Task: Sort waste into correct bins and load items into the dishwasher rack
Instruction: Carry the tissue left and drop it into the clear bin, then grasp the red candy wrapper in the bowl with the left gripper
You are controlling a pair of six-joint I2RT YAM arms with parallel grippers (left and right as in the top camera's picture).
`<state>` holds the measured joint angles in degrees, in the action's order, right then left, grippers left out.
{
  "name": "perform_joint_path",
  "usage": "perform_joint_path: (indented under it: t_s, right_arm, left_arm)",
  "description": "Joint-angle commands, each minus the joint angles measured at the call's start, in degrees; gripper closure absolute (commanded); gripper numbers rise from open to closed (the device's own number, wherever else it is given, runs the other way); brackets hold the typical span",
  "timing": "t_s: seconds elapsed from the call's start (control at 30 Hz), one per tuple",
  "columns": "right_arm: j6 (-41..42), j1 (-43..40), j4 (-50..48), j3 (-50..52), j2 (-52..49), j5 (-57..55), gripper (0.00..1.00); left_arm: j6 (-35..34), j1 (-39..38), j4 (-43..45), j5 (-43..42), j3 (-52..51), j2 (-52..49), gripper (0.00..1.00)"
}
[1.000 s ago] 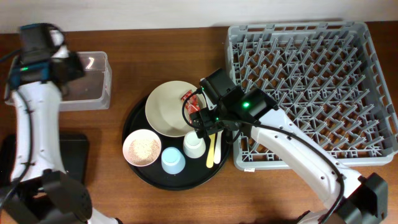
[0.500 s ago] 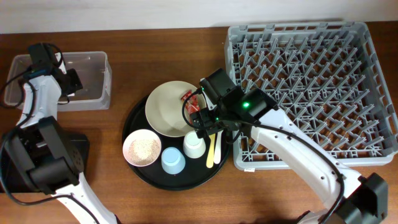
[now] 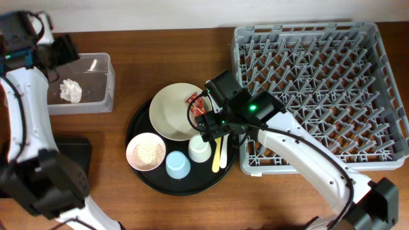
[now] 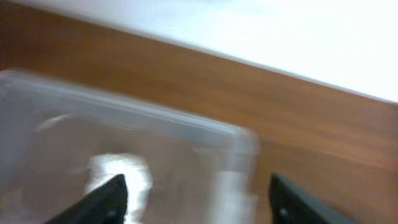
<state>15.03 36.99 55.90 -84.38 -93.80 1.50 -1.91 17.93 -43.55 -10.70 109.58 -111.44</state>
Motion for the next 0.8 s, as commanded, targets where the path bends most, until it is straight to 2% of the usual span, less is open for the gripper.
perform_joint_path:
  t_s: [0.0,0.1,0.27,0.33,0.43,0.5,0.63,0.77]
  right_arm:
    - [0.7,0.1,0.0,-1.0,0.8,-0.5,0.02]
    - [0.7,0.1,0.0,-1.0,0.8,-0.5,0.02]
    - [0.7,0.1,0.0,-1.0,0.8,-0.5,0.02]
    - [0.7,0.1,0.0,-1.0,0.8,-0.5,0.02]
    - [0.7,0.1,0.0,-1.0,0.8,-0.5,0.02]
    - [0.7,0.1,0.0,-1.0,0.8,-0.5,0.02]
    - [0.7,0.1,0.0,-1.0,0.8,-0.5,0.02]
    - [0.7,0.1,0.0,-1.0,0.8,-0.5,0.02]
  left_arm:
    - [-0.4,-7.0,-6.9,-16.1,0.7,3.2,0.27]
    - [-0.4,-14.9,-12.7,-16.1,-2.1,2.0,0.27]
    - [-0.4,-23.9,-11.8,-15.9,-10.5,1.6,0.26]
    - [-0.5,-26.4,-9.1,-15.9,-14.9,1.6,0.26]
    - [-5.7,-29.1,-1.0,-15.0,-22.4,1.6,0.26]
    - [-6.5,-30.3,3.5,-15.0,-25.6,1.6,0.26]
    - [-9.3,-32.7,6.1,-13.7,-26.8,0.4,0.26]
    - [-12.0,-35.5,8.7,-5.4,-26.8,-3.2,0.26]
